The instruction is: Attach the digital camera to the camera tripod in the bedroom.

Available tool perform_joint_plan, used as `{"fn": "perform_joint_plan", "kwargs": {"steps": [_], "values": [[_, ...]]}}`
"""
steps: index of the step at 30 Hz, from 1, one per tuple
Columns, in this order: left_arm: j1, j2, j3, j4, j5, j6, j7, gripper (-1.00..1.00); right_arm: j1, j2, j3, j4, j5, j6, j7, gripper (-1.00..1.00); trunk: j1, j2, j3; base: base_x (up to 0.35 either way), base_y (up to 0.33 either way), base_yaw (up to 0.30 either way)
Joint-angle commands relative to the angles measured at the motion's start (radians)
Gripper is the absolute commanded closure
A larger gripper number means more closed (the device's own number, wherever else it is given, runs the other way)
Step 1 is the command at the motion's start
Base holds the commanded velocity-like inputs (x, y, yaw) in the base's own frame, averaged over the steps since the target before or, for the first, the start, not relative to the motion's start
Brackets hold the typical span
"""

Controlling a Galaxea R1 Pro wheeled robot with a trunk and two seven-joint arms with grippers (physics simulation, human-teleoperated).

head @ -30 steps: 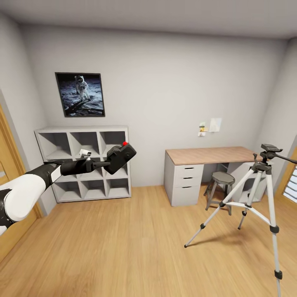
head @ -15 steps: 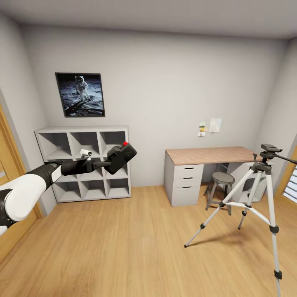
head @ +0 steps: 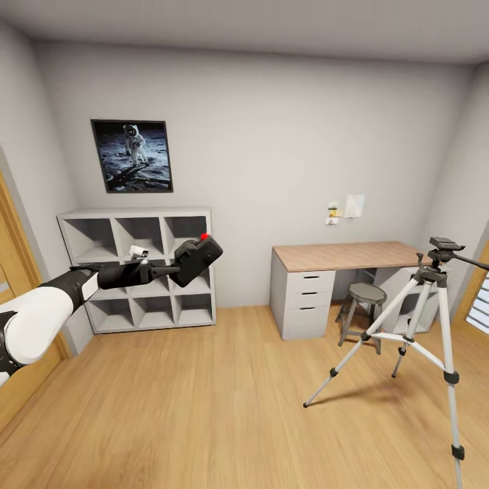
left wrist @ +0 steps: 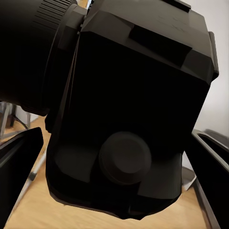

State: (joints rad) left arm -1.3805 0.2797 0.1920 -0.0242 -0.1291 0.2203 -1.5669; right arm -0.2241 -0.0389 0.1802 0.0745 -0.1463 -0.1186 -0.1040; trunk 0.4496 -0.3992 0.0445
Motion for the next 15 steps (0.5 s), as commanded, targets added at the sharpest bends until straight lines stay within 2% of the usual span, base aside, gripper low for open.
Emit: {"fn": "perform_joint_plan", "kwargs": {"steps": [1,9,15], "values": [[0.000,0.003,0.015,0.000,-0.010,0.008,-0.004,1.00,-0.001,0.001,0.008,0.005,-0.010,-0.007,0.000,-1.00,0.000,-0.001,0.000,0.000,0.000,0.000],[0.000,0.010,0.016,0.001,-0.010,0.016,-0.004,1.00,-0.001,0.001,0.008,0.004,-0.010,-0.007,0.000,-1.00,0.000,-0.001,0.000,0.000,0.000,-0.017],[0.000,0.010,0.016,0.001,-0.010,0.017,-0.004,1.00,-0.001,0.001,0.008,0.004,-0.010,-0.007,0.001,-1.00,0.000,-0.001,0.000,0.000,0.000,-0.186]]}}
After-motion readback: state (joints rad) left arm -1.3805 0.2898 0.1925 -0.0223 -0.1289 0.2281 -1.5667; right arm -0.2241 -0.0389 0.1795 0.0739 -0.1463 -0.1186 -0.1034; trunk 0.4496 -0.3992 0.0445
